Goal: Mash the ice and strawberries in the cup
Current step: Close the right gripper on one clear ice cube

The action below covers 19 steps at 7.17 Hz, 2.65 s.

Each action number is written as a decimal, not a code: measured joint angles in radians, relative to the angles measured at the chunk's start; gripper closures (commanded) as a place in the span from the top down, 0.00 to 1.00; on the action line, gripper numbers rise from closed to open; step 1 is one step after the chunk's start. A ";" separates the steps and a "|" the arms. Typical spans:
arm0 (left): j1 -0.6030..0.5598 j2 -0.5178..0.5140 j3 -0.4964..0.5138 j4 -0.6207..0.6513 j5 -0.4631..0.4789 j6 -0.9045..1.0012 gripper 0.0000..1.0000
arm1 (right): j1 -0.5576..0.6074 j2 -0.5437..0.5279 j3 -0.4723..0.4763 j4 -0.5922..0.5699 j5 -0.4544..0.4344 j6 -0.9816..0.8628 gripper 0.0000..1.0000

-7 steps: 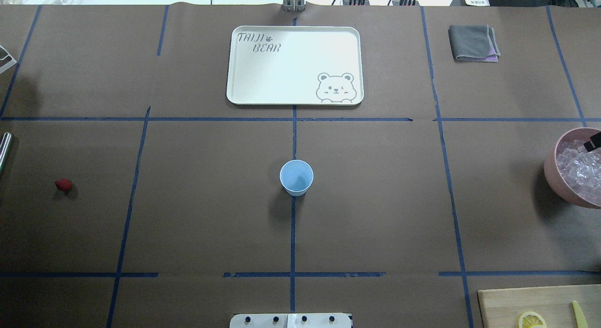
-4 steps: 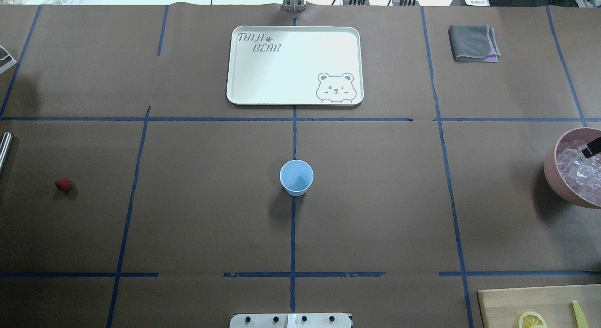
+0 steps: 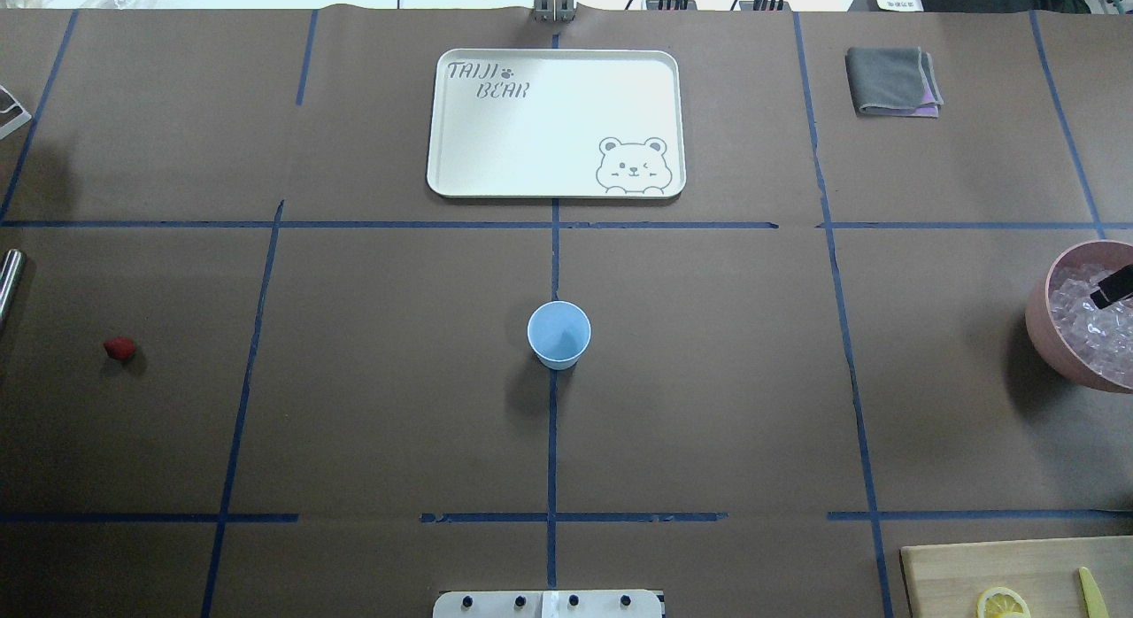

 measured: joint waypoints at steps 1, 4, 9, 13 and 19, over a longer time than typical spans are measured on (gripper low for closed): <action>0.000 0.000 -0.001 0.000 0.000 0.000 1.00 | -0.009 0.001 -0.003 0.000 -0.016 0.000 0.68; 0.000 -0.001 -0.004 -0.001 0.000 -0.002 1.00 | -0.019 0.002 -0.015 0.002 -0.039 -0.002 0.68; 0.000 -0.002 -0.009 -0.001 -0.003 -0.003 1.00 | -0.021 0.011 -0.008 0.003 -0.031 0.007 0.65; 0.000 -0.001 -0.011 0.001 -0.004 -0.003 1.00 | -0.026 0.010 -0.006 0.004 -0.029 0.008 0.28; -0.002 0.004 -0.024 0.003 -0.006 -0.005 1.00 | -0.011 0.003 0.045 -0.005 -0.024 -0.004 0.02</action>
